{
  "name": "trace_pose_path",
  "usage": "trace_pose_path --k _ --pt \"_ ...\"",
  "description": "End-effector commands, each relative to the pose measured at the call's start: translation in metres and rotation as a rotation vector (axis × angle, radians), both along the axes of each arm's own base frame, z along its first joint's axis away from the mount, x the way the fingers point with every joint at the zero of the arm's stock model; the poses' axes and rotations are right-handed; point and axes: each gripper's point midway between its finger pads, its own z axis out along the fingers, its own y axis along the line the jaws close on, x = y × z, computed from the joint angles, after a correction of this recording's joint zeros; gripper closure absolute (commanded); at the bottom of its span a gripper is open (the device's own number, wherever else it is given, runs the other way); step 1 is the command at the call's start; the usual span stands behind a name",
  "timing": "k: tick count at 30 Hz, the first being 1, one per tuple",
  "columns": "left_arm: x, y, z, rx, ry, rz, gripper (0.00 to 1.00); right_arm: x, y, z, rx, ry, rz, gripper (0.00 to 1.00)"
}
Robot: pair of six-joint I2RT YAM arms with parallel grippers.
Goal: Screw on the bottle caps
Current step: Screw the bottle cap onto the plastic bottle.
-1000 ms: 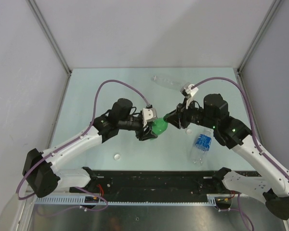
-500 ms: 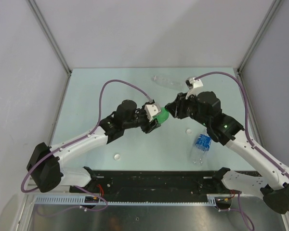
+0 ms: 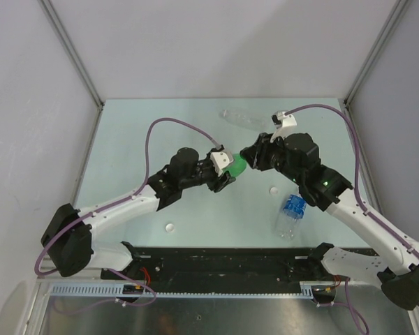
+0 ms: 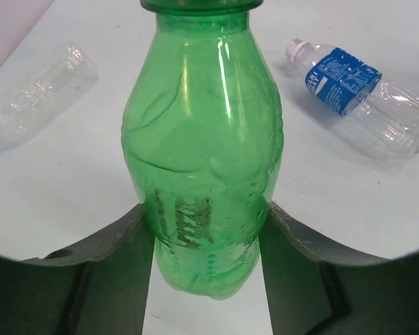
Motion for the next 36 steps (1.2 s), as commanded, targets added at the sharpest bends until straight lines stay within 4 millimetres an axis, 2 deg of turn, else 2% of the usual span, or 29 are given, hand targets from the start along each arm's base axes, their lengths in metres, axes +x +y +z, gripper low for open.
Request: trace_pose_path --k 1,13,16,19,25,29,33,36 --pt "-0.011 -0.030 0.104 -0.284 -0.255 -0.114 1.00 -0.028 0.014 -0.033 -0.031 0.119 0.106 0.64" --pt "-0.012 -0.029 0.099 -0.285 -0.227 -0.105 1.00 -0.035 0.013 -0.009 0.010 0.046 0.141 0.40" --pt "-0.012 -0.029 0.098 -0.289 -0.218 -0.101 1.00 -0.039 0.010 -0.001 0.014 0.014 0.156 0.31" --pt "-0.011 -0.028 0.095 -0.290 -0.200 -0.088 1.00 -0.050 0.008 0.010 0.015 -0.037 0.205 0.18" --pt "-0.012 -0.024 0.076 -0.264 -0.173 -0.090 1.00 -0.076 -0.002 0.042 0.016 -0.201 0.316 0.03" --pt "-0.018 -0.015 0.068 -0.258 -0.159 -0.147 1.00 -0.088 -0.019 0.053 -0.022 -0.289 0.320 0.01" --pt "-0.032 -0.004 0.059 -0.237 -0.181 -0.260 1.00 -0.094 -0.035 0.052 -0.104 -0.362 0.319 0.05" --pt "-0.044 0.003 0.047 -0.192 -0.179 -0.342 1.00 -0.100 -0.039 0.056 -0.123 -0.407 0.339 0.09"
